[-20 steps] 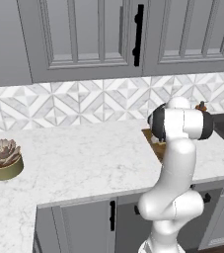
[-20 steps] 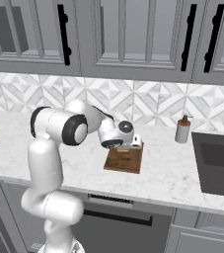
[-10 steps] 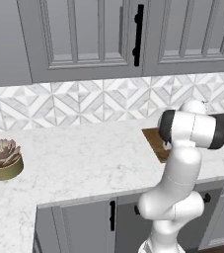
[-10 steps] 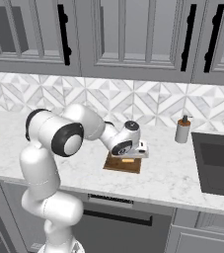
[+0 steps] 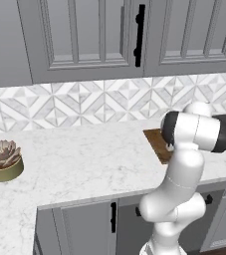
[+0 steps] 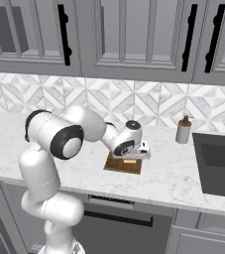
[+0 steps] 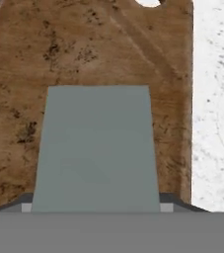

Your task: Pick up the sponge from the counter and clean the cutting board by briefly scrubbing or pressing down on the cutting board. Once finished, release the sponge.

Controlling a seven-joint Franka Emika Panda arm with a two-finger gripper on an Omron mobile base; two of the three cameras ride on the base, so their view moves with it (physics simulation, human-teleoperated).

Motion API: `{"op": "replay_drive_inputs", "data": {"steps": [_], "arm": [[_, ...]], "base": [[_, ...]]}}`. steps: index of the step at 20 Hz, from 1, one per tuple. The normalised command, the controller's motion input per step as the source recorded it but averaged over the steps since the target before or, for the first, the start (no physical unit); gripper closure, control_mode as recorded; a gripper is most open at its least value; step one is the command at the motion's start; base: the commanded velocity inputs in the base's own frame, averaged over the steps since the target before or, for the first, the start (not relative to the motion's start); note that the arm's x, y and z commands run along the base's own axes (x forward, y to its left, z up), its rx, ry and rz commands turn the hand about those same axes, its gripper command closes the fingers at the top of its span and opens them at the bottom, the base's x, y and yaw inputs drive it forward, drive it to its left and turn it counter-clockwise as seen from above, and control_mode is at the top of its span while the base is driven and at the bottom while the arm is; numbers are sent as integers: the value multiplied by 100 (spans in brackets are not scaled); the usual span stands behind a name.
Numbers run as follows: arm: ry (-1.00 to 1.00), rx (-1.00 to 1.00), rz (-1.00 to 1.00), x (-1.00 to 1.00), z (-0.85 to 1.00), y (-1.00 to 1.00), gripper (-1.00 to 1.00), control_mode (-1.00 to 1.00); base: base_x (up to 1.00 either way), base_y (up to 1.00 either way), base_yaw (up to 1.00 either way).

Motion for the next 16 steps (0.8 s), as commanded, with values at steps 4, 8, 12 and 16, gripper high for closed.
{"op": "replay_drive_inputs", "data": {"steps": [4, 8, 12, 16], "arm": [[-27, 1, 0, 59, -13, 0, 100, -100], [-16, 3, -1, 62, -1, 0, 100, -100], [-1, 2, -1, 23, 0, 0, 100, -100], [22, 1, -1, -30, 0, 0, 100, -100]], "base": [[0, 0, 0], [0, 0, 0], [0, 0, 0], [0, 0, 0]]}}
